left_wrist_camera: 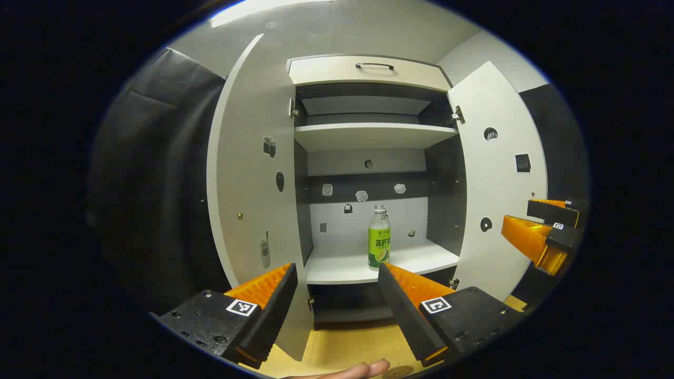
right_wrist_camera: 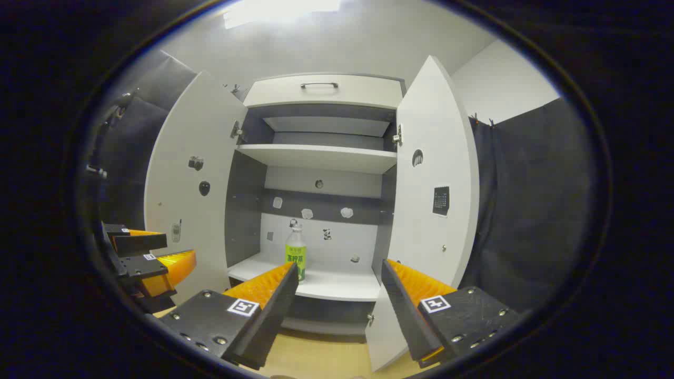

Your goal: Grasp the bottle in the cabinet with the left hand and place it on the coaster, then close the right door with the right hand and the left door with the left hand.

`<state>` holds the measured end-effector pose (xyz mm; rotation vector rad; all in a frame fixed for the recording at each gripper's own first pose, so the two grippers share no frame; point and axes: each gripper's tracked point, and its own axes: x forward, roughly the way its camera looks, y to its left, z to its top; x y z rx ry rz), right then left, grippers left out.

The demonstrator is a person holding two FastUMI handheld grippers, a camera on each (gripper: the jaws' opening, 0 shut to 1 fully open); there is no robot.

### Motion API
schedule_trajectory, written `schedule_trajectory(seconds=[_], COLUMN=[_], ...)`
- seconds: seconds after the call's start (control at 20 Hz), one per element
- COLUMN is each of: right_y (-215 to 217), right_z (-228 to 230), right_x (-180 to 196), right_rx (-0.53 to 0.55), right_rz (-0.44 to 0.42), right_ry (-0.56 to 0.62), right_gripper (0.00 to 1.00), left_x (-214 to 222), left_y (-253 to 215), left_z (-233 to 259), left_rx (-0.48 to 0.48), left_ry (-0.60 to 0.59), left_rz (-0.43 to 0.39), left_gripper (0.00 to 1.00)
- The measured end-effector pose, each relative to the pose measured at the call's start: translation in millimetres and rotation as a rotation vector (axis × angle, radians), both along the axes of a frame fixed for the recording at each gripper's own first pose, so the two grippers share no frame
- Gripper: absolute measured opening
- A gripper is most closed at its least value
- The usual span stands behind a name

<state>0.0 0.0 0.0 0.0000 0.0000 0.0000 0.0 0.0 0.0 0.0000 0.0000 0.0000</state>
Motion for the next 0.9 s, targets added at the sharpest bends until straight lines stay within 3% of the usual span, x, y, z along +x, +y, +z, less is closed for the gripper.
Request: schedule_trajectory(seconds=[0.9], right_y=[-21.5], right_z=[4.0], right_x=[-8.3], right_rx=[0.046], right_rz=[-0.024], right_ry=[-0.016], right_gripper=[0.93], left_x=[23.1], left_y=[-10.2], left_z=[3.2], left_rx=[-0.006], left_ry=[0.005], left_rz=[-0.014], left_gripper=[0.97])
